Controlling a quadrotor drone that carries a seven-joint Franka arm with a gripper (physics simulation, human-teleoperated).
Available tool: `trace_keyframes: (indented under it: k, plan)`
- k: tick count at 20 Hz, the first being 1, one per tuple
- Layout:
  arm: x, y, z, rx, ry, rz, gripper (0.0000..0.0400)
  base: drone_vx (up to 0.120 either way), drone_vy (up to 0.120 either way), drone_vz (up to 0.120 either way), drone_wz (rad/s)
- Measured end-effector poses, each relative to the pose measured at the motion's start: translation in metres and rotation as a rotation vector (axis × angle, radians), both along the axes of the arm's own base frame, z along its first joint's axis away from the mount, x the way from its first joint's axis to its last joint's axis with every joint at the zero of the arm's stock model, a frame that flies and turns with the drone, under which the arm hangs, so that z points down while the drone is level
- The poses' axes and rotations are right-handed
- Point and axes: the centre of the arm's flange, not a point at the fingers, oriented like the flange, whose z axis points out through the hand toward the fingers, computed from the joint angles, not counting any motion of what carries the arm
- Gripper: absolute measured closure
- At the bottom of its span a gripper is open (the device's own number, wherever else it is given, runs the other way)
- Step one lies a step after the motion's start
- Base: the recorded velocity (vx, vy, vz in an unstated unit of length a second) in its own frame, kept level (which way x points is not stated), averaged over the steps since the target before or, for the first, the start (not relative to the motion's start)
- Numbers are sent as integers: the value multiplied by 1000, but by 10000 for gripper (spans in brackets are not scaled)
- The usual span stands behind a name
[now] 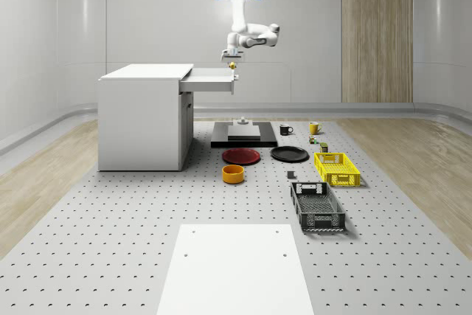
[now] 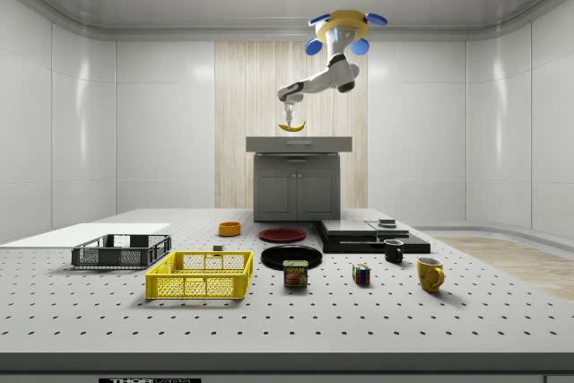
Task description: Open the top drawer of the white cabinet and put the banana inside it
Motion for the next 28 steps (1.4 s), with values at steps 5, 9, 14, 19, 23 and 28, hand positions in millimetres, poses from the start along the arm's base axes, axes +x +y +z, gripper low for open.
trace_keyframes:
  k: [5,9,14,19,23,28]
  plan:
    - [0,0,0,0,0,0,211,0,-120,0,0]
    - [0,0,0,0,0,0,211,0,-120,0,0]
    - [0,0,0,0,0,0,211,0,-120,-48,0]
    - [0,0,0,0,0,0,211,0,-120,-88,0]
    - [0,0,0,0,0,0,211,0,-120,0,0]
    - [0,0,11,0,0,-1,211,0,0,0,0]
